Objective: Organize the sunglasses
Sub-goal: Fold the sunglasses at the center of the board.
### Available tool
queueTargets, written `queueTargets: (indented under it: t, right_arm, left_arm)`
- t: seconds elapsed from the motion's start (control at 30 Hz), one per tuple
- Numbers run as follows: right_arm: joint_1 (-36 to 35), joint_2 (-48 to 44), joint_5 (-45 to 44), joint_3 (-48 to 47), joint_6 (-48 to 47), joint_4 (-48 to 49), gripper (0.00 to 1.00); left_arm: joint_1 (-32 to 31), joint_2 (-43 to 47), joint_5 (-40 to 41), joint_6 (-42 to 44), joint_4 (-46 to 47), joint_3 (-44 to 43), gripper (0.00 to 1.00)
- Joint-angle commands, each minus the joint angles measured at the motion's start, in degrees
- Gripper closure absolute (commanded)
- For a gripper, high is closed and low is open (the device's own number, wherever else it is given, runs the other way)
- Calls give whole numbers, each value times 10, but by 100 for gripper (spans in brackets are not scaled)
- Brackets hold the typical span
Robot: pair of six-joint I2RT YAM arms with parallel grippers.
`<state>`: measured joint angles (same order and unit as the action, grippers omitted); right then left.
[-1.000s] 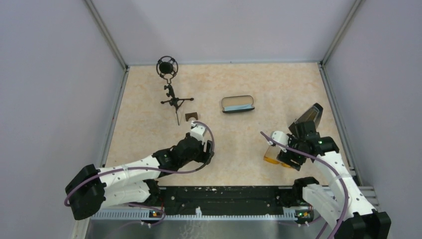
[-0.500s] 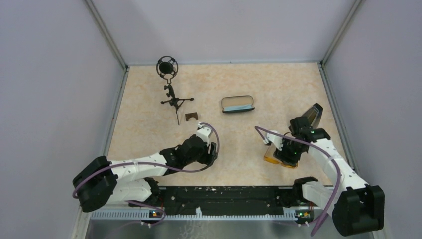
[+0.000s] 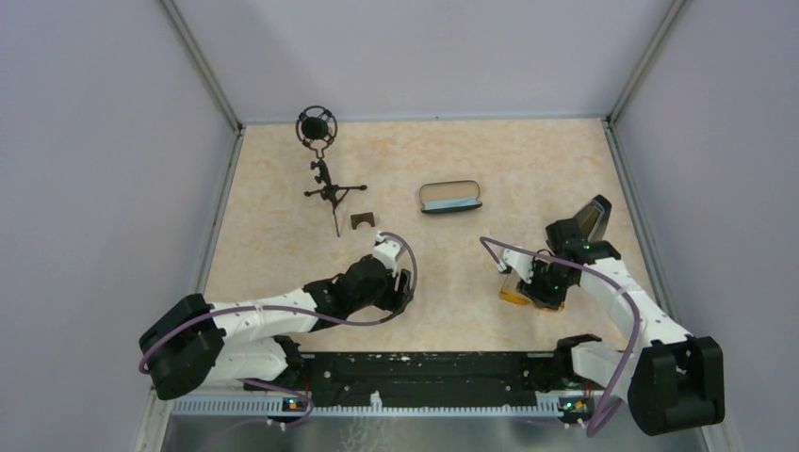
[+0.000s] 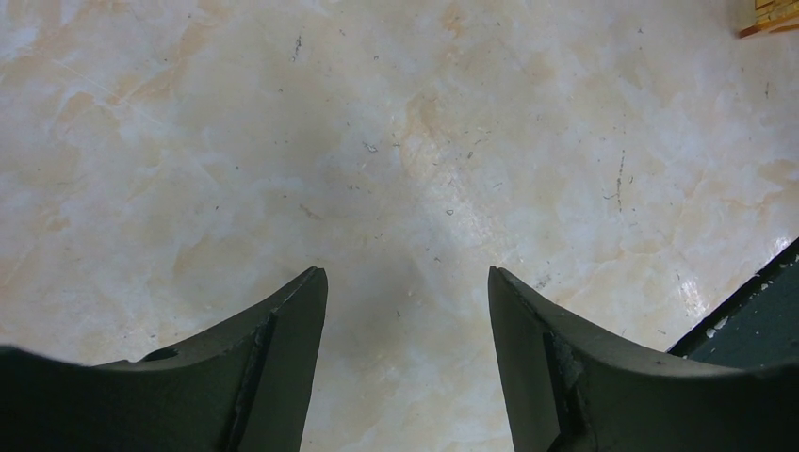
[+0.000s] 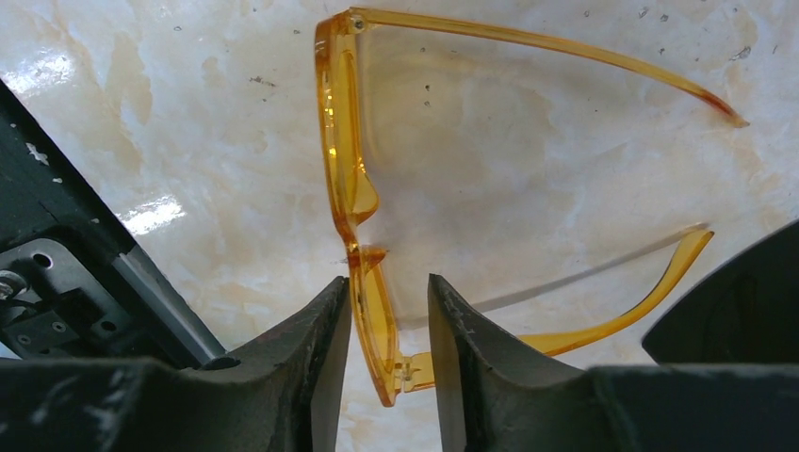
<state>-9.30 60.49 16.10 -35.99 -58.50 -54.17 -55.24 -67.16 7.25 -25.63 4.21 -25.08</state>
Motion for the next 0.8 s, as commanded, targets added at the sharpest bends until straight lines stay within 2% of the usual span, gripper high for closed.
queueTargets:
  t: [0.0,0.3,0.47,0.6,0.77]
  right_arm:
    - [3,-1,5,0,-8,9,68]
    - [-13,-4,-15,14,2,15,74]
    - [-42,-8,-10,-2,11,-15,89]
    - [-96,-34,-5,-27,36,-42,93]
    - [-204,-34,0,-57,89,-50,100]
  left_arm:
    - [-2,1,-4,-6,25,-16,30]
    - [-2,9,-7,-9,24,-14,31]
    - [-2,10,-11,-10,15,-20,31]
    - [-2,14,-12,-11,12,-26,32]
    - [-2,7,-21,-12,13,-38,36]
